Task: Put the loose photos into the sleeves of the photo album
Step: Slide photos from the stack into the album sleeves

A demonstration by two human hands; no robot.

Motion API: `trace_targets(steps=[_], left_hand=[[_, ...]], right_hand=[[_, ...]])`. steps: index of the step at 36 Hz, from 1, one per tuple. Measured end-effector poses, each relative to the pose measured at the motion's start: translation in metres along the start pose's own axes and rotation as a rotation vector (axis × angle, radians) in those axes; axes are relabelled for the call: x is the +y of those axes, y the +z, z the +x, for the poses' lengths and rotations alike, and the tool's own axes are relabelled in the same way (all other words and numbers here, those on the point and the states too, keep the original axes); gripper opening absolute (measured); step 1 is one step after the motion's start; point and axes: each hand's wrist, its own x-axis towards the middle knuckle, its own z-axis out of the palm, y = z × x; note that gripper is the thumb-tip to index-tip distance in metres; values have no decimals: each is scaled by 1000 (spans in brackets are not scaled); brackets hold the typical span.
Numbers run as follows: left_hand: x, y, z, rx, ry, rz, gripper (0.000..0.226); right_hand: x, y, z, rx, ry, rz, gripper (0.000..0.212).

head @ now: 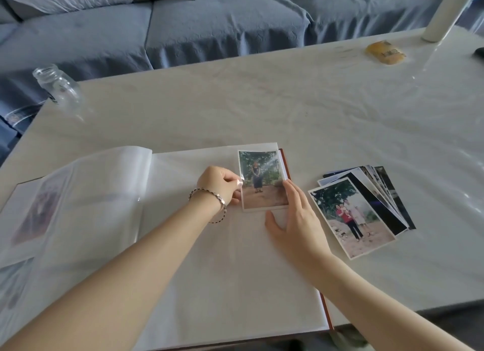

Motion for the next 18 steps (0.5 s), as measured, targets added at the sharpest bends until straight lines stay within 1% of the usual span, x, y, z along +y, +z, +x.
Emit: trace_targets(steps=[2,4,5,6,7,8,9,10,11,12,13,14,15,16,17,18], left_hand=[[-1,0,2,8,1,32,26],[0,2,2,20,-20,-6,23],[2,4,1,39,-18,12,21],[4,6,-1,64,19,102,17],[4,8,-3,97,89,233,17],[2,10,-6,143,183,361,29],[1,13,-9,190,314,448,43],[1,15,-13,216,473,508,49],[0,17,-14,219,633,580,47],[0,20,-13,186,756,681,46],[-1,22,-13,70,810,807,46],[-1,24,-14,-64,803,932,47],[-3,25,-15,-206,728,1057,51],[-4,24,-14,-290,647,1145,54],[-4,22,-13,-317,592,1196,54],[-5,21,-10,-303,557,1218,53]], right_hand=[[0,0,0,-4,-1,-8,66],[-1,0,0,-8,0,-16,66],[-2,-1,0,-10,-1,-19,65],[-2,-1,0,-11,-6,-21,65],[-2,-1,0,-12,-12,-24,64],[-2,-1,0,-16,-15,-27,63],[-1,-1,-1,-24,-14,-28,62],[-1,-1,-1,-30,-13,-25,62],[-1,-2,-1,-36,-7,-19,62],[-1,-3,-1,-36,-2,-11,62],[-1,-4,-1,-36,1,-4,61],[-1,-5,-1,-35,2,0,61],[0,-7,-2,-38,1,-2,60],[0,-10,-4,-47,-2,-8,59],[1,-13,-6,-60,-14,-17,57],[3,-16,-9,-75,-36,-29,55]])
